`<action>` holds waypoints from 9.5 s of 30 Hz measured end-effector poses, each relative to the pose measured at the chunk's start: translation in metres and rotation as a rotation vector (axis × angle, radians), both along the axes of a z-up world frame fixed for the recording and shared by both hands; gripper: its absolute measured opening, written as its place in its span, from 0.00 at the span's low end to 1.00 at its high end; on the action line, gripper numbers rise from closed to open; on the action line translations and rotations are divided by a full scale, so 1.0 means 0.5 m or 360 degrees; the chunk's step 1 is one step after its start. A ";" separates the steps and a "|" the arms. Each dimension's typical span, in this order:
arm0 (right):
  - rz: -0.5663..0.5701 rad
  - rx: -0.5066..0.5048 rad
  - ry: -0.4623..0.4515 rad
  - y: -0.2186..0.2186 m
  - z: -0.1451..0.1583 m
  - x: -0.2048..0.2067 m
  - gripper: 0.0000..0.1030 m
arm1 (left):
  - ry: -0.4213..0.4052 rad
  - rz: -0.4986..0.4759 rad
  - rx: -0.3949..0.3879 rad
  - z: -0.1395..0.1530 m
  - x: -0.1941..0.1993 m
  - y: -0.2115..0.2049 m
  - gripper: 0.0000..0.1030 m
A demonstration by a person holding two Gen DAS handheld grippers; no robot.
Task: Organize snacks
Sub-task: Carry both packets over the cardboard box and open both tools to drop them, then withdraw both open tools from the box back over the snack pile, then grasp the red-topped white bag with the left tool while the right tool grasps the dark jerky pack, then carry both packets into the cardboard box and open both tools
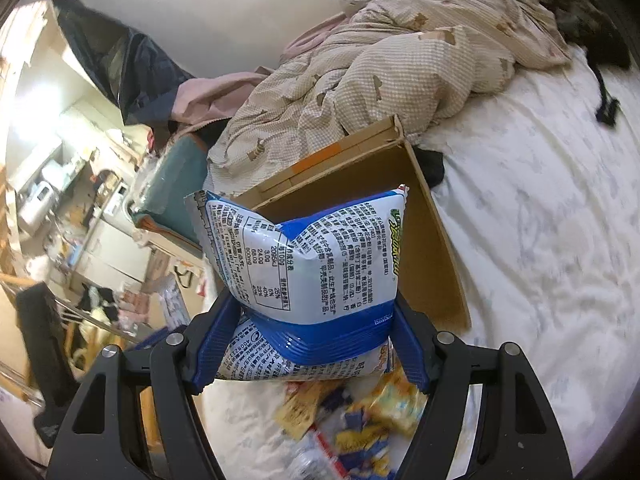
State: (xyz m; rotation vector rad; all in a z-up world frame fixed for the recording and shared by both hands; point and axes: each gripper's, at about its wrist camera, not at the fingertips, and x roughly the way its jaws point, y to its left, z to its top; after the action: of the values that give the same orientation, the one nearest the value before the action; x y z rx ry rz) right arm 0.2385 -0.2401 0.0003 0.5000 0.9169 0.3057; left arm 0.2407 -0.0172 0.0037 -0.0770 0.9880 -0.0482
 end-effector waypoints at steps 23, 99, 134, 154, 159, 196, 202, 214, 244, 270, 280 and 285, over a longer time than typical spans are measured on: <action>0.0060 -0.0207 0.0139 0.044 -0.116 0.049 0.74 | 0.0038 0.0035 -0.0061 -0.119 0.069 0.005 0.28; -0.0003 -0.0529 -0.0086 0.033 -0.011 -0.240 1.00 | -0.0156 0.0116 0.0004 -0.028 -0.233 0.086 0.92; -0.0205 -0.0259 0.0186 -0.078 -0.068 -0.224 1.00 | 0.0771 -0.0470 -0.0078 -0.283 -0.239 -0.075 0.32; 0.0105 -0.0365 0.0828 -0.039 -0.250 -0.108 0.79 | 0.0364 -0.0108 -0.0120 -0.130 -0.234 0.048 0.30; 0.0268 -0.0768 0.0818 0.031 -0.272 -0.118 0.75 | 0.0341 -0.0119 -0.0117 -0.124 -0.234 0.037 0.30; 0.0119 -0.0358 0.0544 -0.033 -0.139 -0.216 0.12 | 0.0330 -0.0013 -0.0071 -0.147 -0.214 0.048 0.30; 0.0142 -0.0113 0.0174 -0.020 -0.037 -0.263 0.12 | 0.0284 0.0100 0.0000 -0.152 -0.218 0.077 0.30; 0.0077 -0.0027 0.0039 -0.002 -0.017 -0.268 0.12 | 0.0141 0.0224 0.0154 -0.128 -0.246 0.112 0.30; -0.0031 -0.0084 0.0011 -0.034 -0.028 -0.019 0.12 | -0.0102 -0.0024 0.0196 -0.008 -0.009 0.031 0.30; -0.0015 -0.0285 0.0239 -0.011 -0.120 0.106 0.12 | -0.0088 -0.0081 0.0078 -0.091 0.123 0.003 0.30; -0.0017 -0.0158 0.0283 -0.010 -0.135 0.111 0.12 | -0.0117 -0.0074 0.0056 -0.085 0.117 0.006 0.32; 0.0000 -0.0127 0.0283 0.000 -0.134 0.114 0.14 | -0.0097 -0.0060 0.0026 -0.083 0.117 0.011 0.32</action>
State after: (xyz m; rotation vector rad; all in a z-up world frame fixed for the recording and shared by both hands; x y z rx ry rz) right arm 0.2954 -0.2401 -0.0667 0.4585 1.0976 0.2262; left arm 0.2990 -0.0117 -0.0377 -0.0416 0.9286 -0.0767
